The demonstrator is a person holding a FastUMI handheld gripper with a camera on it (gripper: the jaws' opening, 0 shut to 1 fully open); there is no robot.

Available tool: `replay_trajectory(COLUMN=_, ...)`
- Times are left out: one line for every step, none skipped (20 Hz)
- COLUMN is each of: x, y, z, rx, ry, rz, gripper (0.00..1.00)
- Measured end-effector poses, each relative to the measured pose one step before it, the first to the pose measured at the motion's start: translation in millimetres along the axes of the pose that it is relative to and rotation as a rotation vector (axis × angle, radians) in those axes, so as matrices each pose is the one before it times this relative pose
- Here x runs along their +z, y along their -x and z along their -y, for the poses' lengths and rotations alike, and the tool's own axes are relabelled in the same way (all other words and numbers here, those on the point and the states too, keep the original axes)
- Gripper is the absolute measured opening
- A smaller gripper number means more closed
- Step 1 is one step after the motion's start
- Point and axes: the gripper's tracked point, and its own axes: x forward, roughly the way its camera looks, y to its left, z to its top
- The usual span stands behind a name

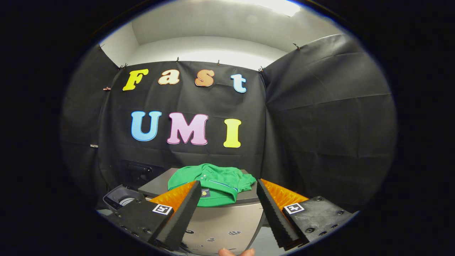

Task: Put the clothes into the washing machine and then close the washing machine lid.

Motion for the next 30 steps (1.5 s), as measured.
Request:
replay_trajectory(x=0.74, y=-1.18, z=-0.37, rx=0.00125, ry=-0.00615, rz=-0.00237, gripper=0.98)
replay_trajectory(x=1.15, y=-2.33, z=-1.52, rx=0.00175, ry=-0.00527, rz=-0.00468, gripper=0.98)
replay_trajectory(x=1.32, y=-1.68, z=-2.44, rx=0.01044, ry=-0.00479, rz=-0.00402, gripper=0.98)
replay_trajectory(x=4.01, y=-4.52, z=-4.23, rx=0.01211, ry=-0.00722, rz=-0.00331, gripper=0.98)
replay_trajectory(x=7.91, y=-7.05, z=-4.75, rx=0.01805, ry=-0.01352, rz=0.00377, gripper=0.98)
replay_trajectory(x=8.09, y=-10.52, z=-7.75, rx=0.02606, ry=-0.01101, rz=-0.00673, gripper=0.98)
replay_trajectory(x=4.62, y=-13.60, z=-7.84, rx=0.02887, ry=-0.00415, rz=-0.02104, gripper=0.98)
replay_trajectory(x=3.94, y=-16.97, z=-5.66, rx=0.02106, ry=-0.00030, rz=-0.02876, gripper=0.98)
replay_trajectory(x=4.23, y=-19.58, z=-3.66, rx=0.01756, ry=0.00219, rz=-0.03473, gripper=0.98)
replay_trajectory(x=0.11, y=-17.92, z=-1.05, rx=0.01230, ry=0.00300, rz=-0.04766, gripper=0.98)
replay_trajectory(x=0.10, y=-20.56, z=-1.09, rx=0.00961, ry=-0.00207, rz=-0.04722, gripper=0.98)
replay_trajectory(x=-2.33, y=-23.74, z=-1.98, rx=0.01007, ry=-0.00413, rz=-0.05968, gripper=0.98)
replay_trajectory(x=-7.00, y=-21.62, z=0.13, rx=0.00049, ry=-0.00645, rz=-0.07828, gripper=0.98)
replay_trajectory(x=-6.96, y=-22.16, z=1.57, rx=-0.00016, ry=0.00013, rz=-0.07533, gripper=0.98)
replay_trajectory(x=-5.84, y=-19.32, z=2.11, rx=-0.01347, ry=-0.00062, rz=-0.07793, gripper=0.98)
replay_trajectory(x=-4.97, y=-20.48, z=3.05, rx=-0.01135, ry=-0.00938, rz=-0.06721, gripper=0.98)
replay_trajectory(x=-4.43, y=-17.75, z=-0.93, rx=-0.00238, ry=-0.01018, rz=-0.06148, gripper=0.98)
replay_trajectory(x=-6.71, y=-15.31, z=3.73, rx=-0.01641, ry=-0.01097, rz=-0.05571, gripper=0.99)
replay_trajectory(x=-3.87, y=-13.35, z=2.22, rx=-0.00788, ry=-0.00663, rz=-0.04591, gripper=0.99)
replay_trajectory(x=-2.60, y=-12.20, z=-1.10, rx=-0.00102, ry=-0.00140, rz=-0.03539, gripper=0.99)
replay_trajectory(x=-3.72, y=-9.36, z=-1.21, rx=-0.00057, ry=0.01008, rz=-0.03946, gripper=0.99)
replay_trajectory(x=-4.67, y=-8.02, z=-2.59, rx=-0.00357, ry=0.00188, rz=-0.03643, gripper=0.99)
replay_trajectory(x=-8.10, y=-6.55, z=-1.75, rx=0.00503, ry=-0.00160, rz=-0.04614, gripper=0.99)
replay_trajectory(x=-8.25, y=-3.47, z=-1.50, rx=0.01299, ry=-0.01236, rz=-0.04073, gripper=0.99)
replay_trajectory(x=-8.72, y=-5.93, z=-2.87, rx=0.01463, ry=-0.01407, rz=-0.03916, gripper=0.99)
replay_trajectory(x=-7.22, y=-5.51, z=2.08, rx=-0.02309, ry=0.00439, rz=-0.03402, gripper=0.99)
replay_trajectory(x=2.73, y=-2.63, z=3.84, rx=-0.03123, ry=0.04164, rz=0.02828, gripper=0.99)
replay_trajectory(x=-6.04, y=-0.75, z=-1.05, rx=-0.02259, ry=0.05765, rz=-0.01502, gripper=0.90)
replay_trajectory(x=1.57, y=5.99, z=-6.44, rx=0.01666, ry=0.03224, rz=0.02250, gripper=0.80)
replay_trajectory(x=-2.28, y=-3.43, z=-6.23, rx=-0.00266, ry=0.01559, rz=0.01032, gripper=0.66)
